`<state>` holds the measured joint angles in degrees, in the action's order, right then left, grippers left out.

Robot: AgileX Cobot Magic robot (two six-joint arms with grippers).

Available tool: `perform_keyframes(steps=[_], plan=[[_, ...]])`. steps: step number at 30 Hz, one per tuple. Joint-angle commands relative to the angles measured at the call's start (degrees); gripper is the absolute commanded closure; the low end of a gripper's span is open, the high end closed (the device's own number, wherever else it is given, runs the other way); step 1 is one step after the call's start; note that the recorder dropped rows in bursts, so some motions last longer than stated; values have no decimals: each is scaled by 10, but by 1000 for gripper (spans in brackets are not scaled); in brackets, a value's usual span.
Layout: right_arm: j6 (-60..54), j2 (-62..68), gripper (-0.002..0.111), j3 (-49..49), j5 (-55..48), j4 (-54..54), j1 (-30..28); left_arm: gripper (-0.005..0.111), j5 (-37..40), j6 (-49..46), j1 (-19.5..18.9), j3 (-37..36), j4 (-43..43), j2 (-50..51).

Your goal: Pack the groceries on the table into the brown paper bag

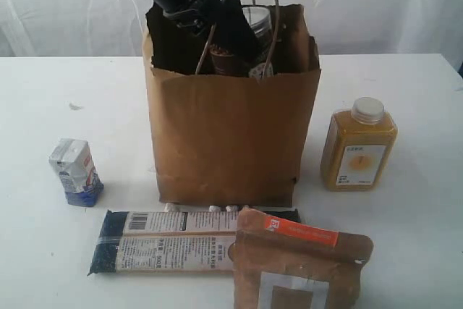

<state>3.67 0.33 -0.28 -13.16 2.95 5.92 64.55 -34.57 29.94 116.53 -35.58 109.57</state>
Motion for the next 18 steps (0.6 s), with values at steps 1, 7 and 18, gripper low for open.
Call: perform_keyframes(steps=[1,7,18], plan=[[1,-3,108,3,4,0,-3,107,1,-4,27,2,-23,4],[5,-3,108,3,5,1,-3,107,-6,-2,40,2,23,13],[26,-3,108,3,4,2,-3,25,-51,45,40,2,113,1]])
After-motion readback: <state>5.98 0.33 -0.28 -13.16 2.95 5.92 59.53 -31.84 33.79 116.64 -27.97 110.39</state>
